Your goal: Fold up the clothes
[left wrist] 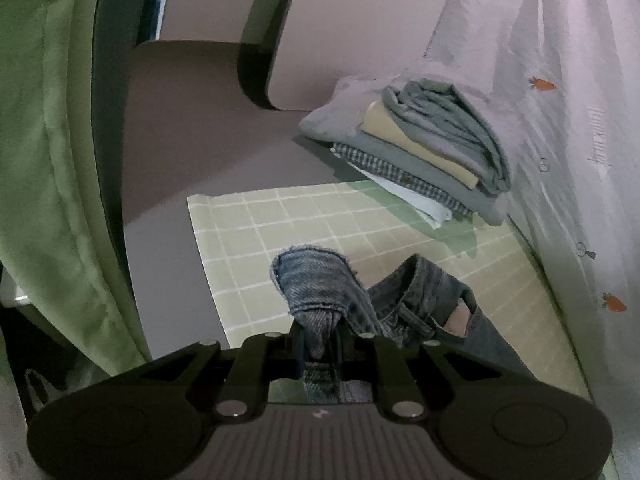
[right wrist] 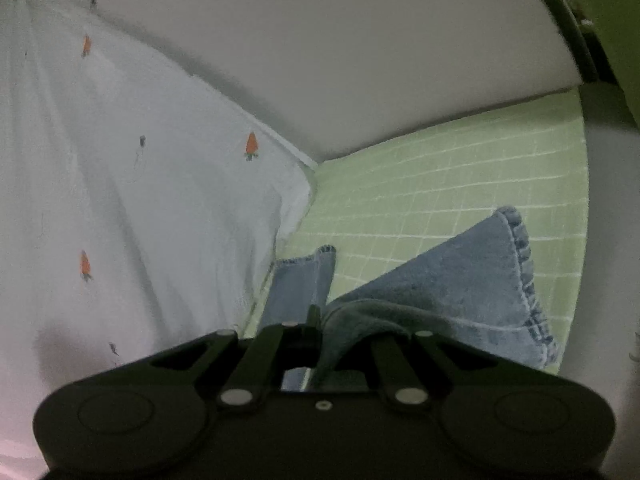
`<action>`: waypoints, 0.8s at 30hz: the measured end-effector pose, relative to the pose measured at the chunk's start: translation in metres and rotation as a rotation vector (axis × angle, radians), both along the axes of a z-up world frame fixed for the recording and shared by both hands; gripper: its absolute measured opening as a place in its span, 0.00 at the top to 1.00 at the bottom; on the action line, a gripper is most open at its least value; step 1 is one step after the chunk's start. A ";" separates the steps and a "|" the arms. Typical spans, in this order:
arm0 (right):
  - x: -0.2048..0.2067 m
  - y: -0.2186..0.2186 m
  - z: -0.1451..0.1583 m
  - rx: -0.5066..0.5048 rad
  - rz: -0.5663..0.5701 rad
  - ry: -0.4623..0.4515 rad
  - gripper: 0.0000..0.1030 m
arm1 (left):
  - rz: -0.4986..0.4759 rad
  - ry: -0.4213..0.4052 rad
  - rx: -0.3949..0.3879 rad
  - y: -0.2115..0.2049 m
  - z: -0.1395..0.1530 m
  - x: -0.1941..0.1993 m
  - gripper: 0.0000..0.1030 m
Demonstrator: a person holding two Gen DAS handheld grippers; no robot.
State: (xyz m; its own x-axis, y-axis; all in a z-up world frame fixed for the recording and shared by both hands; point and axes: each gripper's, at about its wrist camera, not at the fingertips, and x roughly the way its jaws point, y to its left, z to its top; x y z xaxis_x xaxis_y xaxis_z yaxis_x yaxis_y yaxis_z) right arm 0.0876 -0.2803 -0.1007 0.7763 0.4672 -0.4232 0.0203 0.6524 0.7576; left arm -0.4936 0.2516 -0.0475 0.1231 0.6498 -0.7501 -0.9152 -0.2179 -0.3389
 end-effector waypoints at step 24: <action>0.133 0.144 0.031 -0.180 0.154 -0.193 0.96 | 0.004 -0.130 0.041 0.087 -0.008 0.101 0.82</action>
